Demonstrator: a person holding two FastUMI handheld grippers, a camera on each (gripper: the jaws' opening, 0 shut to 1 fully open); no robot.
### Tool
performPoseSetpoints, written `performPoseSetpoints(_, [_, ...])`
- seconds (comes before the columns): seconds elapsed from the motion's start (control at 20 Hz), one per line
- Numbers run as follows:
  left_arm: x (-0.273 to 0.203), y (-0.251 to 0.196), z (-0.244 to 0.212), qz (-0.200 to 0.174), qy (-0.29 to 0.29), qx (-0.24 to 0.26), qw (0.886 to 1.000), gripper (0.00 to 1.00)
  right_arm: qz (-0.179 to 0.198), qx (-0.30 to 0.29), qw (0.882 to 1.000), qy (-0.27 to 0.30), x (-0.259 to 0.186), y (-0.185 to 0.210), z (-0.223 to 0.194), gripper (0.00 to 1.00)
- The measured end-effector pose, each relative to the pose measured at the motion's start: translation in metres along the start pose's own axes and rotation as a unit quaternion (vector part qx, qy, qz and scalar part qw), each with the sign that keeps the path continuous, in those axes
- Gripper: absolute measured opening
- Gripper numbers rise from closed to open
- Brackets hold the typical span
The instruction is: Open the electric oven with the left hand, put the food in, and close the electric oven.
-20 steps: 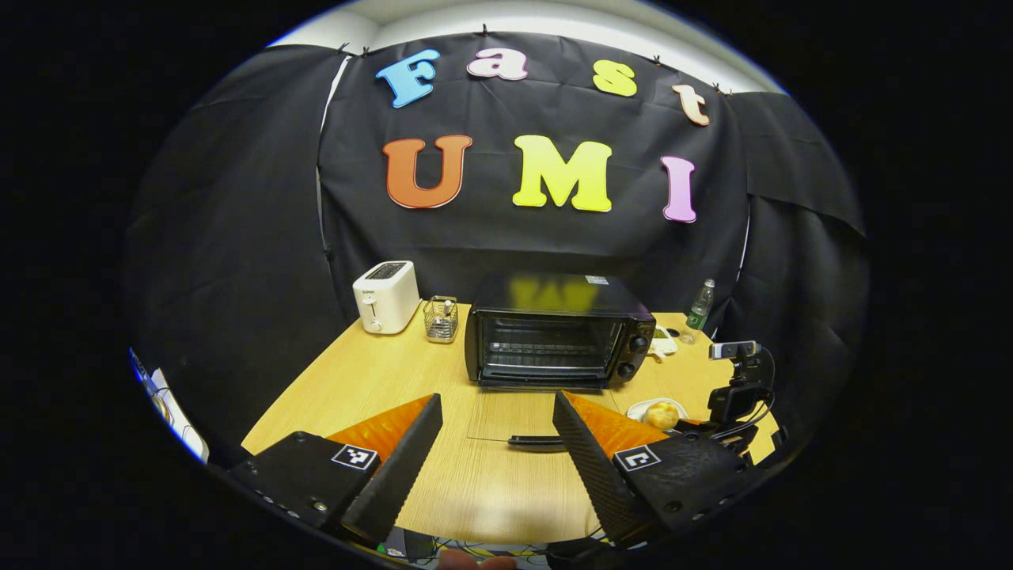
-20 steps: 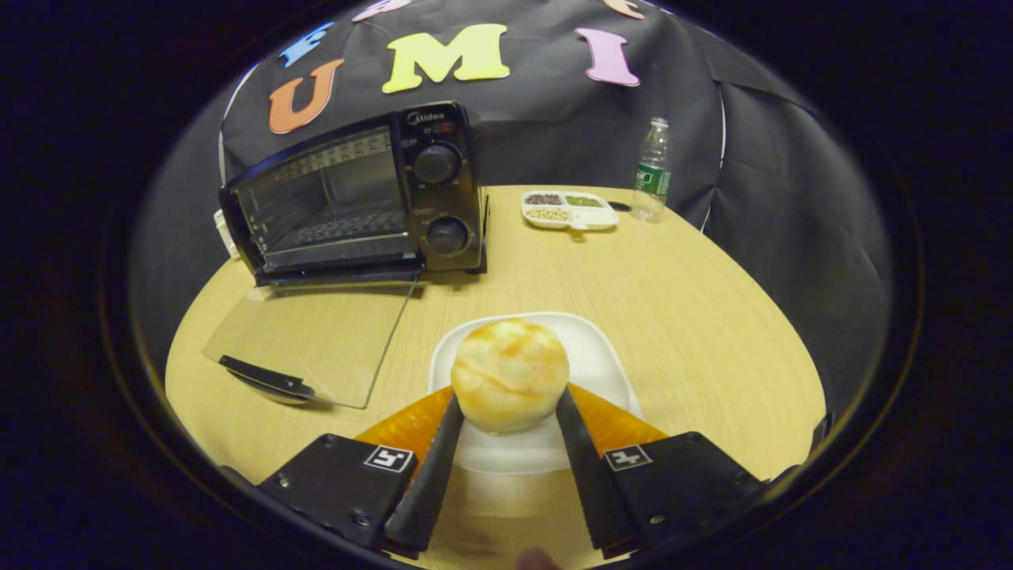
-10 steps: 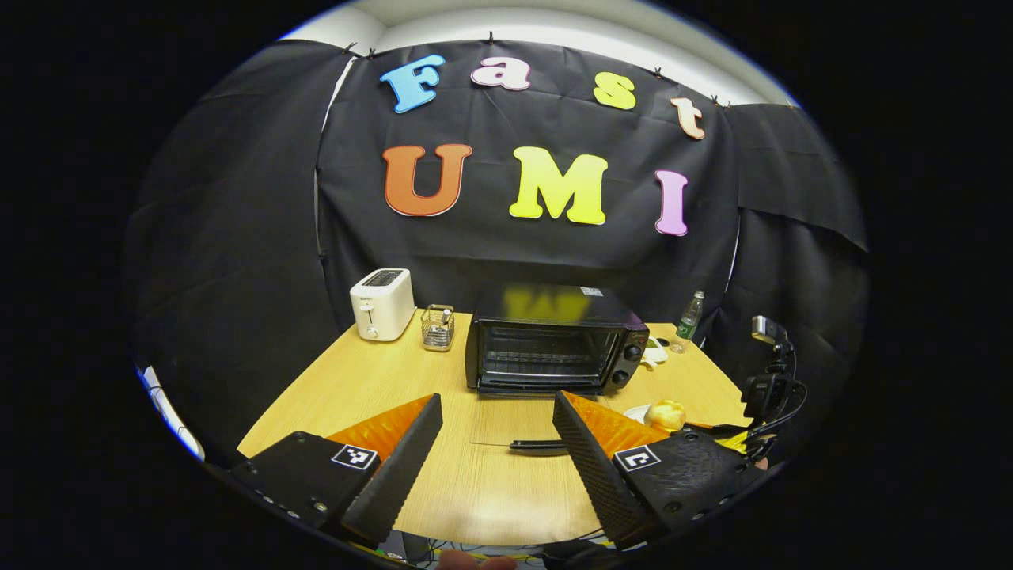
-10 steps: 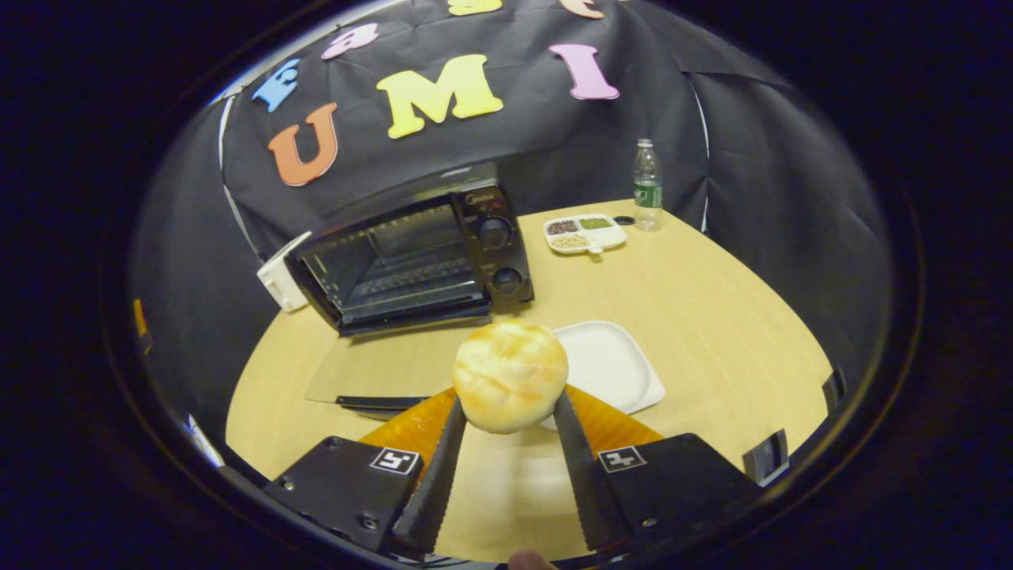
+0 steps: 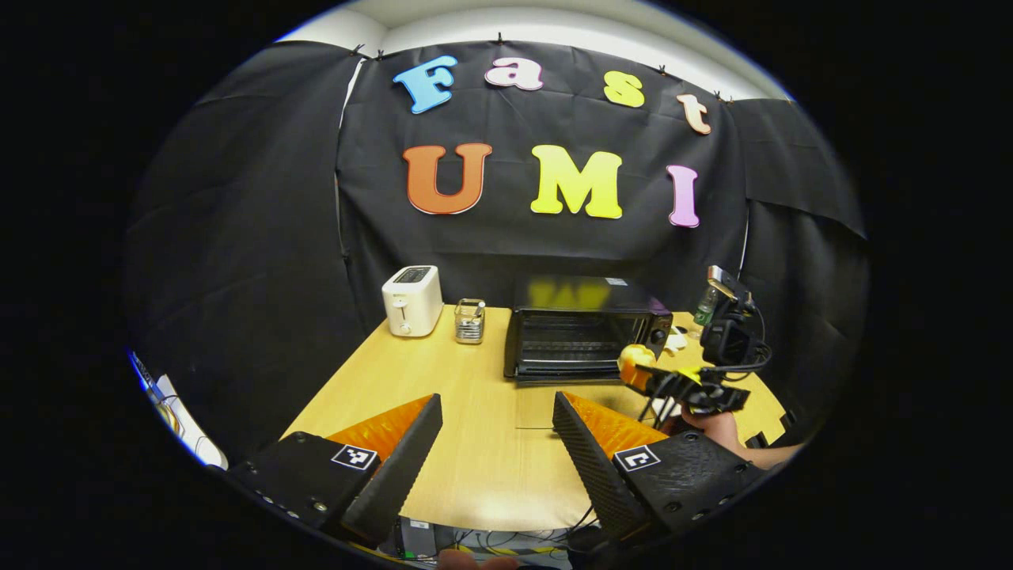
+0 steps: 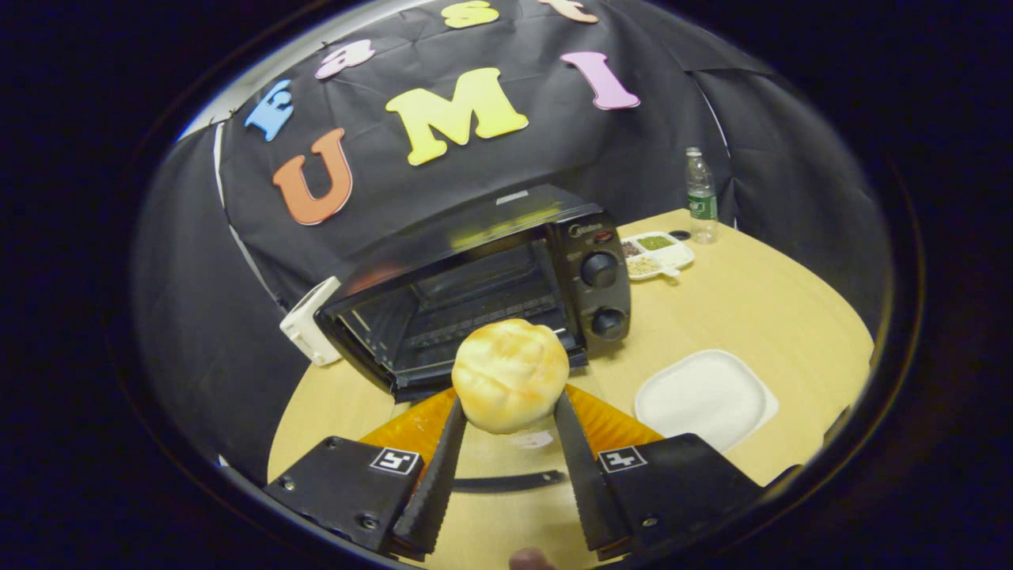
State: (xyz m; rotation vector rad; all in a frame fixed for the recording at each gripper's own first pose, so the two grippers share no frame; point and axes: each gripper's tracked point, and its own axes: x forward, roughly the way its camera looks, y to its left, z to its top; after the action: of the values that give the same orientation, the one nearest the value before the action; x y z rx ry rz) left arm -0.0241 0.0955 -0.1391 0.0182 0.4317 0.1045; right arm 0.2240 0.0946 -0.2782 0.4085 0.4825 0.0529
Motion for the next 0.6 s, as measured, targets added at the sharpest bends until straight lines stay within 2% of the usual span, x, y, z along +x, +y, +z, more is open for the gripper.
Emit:
performPoseSetpoints(0.25, [-0.008,0.027,-0.014,0.021,0.021,0.0,1.0,0.93,-0.01,0.014,1.0,-0.016,0.067,0.02,0.012,0.67])
performPoseSetpoints(0.6, [-0.008,0.045,-0.027,0.047,0.051,-0.012,0.998,0.93,-0.04,0.03,0.998,-0.033,0.131,0.018,0.024,0.67])
